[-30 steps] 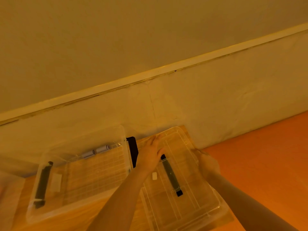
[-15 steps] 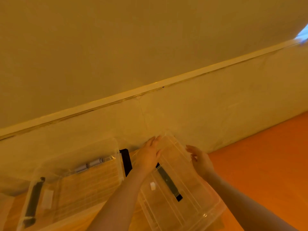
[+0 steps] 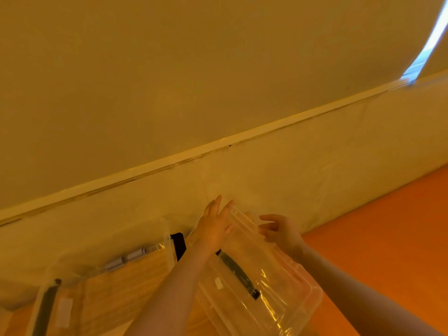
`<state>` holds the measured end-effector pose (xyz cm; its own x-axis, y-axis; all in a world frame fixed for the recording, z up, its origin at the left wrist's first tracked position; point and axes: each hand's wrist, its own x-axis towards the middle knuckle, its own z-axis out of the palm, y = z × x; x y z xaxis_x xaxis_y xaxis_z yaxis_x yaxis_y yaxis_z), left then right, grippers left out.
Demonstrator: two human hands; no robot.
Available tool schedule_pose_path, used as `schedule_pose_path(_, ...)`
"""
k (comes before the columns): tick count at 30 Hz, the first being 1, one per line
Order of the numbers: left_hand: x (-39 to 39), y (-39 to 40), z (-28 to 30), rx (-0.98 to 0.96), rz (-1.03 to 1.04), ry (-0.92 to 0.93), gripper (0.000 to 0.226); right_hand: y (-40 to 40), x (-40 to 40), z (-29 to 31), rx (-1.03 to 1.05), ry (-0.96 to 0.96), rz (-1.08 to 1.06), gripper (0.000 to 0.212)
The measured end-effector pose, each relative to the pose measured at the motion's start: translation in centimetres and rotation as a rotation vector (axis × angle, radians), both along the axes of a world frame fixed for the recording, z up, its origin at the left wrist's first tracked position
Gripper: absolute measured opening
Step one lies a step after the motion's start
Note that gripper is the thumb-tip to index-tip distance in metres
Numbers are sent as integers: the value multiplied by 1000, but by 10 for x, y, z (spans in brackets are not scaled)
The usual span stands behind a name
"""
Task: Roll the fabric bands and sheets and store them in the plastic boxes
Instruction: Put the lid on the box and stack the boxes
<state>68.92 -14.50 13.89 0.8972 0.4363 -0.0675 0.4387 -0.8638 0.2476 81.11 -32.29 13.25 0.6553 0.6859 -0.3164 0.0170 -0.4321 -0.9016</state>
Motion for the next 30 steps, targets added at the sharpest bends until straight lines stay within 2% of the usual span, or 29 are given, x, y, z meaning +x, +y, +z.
schedule_pose_path(4, 6, 9, 25, 73, -19, 53, 72, 5, 3, 26, 30, -18, 13, 41)
schedule_pose_path(8, 5, 18, 49, 115, -85, 31, 72, 8, 5, 56, 57, -78, 38, 45)
schedule_pose_path(12, -5, 25, 61, 19, -110, 9, 59, 7, -3, 78, 29, -174, 96, 44)
schedule_pose_path(17, -26, 28, 70, -84, -111, -111, 44, 3, -23, 88, -16, -266, 150, 47)
schedule_pose_path(23, -49, 28, 66, -159, -124, -203, 41, -4, -50, 97, 1, -236, 149, 51)
schedule_pose_path(26, -63, 23, 65, -151, -119, -248, 38, -21, -56, 101, 3, -227, 30, 44)
schedule_pose_path(30, -79, 15, 66, -116, -126, -276, 36, -61, -54, 101, -27, -331, -189, 35)
